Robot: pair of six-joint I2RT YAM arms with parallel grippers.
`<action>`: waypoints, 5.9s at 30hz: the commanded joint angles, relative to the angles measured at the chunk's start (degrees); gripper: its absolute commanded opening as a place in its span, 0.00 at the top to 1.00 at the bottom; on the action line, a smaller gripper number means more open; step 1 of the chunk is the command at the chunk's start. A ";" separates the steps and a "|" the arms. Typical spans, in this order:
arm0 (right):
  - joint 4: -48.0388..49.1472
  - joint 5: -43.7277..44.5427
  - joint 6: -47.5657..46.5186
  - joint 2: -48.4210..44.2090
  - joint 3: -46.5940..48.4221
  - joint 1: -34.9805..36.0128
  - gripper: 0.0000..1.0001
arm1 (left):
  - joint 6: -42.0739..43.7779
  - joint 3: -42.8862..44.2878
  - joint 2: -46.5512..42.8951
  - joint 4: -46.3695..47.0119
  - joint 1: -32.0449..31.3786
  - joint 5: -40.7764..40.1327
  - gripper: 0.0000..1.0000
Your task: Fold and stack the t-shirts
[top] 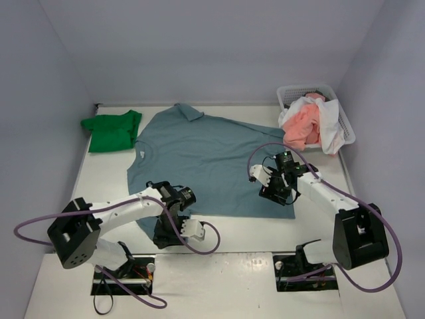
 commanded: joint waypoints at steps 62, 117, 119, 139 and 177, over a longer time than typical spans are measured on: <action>-3.63 5.63 -8.46 -11.45 -9.70 14.64 0.39 | -6.77 27.25 10.53 8.71 11.03 -21.17 1.00; -3.10 2.48 -6.07 -3.82 5.58 9.91 1.00 | -3.43 22.42 1.14 16.79 24.03 -23.19 1.00; -3.01 2.21 -7.13 -2.14 6.73 8.14 1.00 | -3.51 22.33 0.70 17.93 25.18 -23.72 1.00; -2.66 4.23 -11.79 13.60 15.00 4.45 1.00 | -5.97 23.21 -0.45 29.27 31.33 -25.30 1.00; -1.96 2.30 -13.20 32.58 40.13 -4.43 1.00 | -5.45 33.93 17.47 51.51 36.61 -34.00 1.00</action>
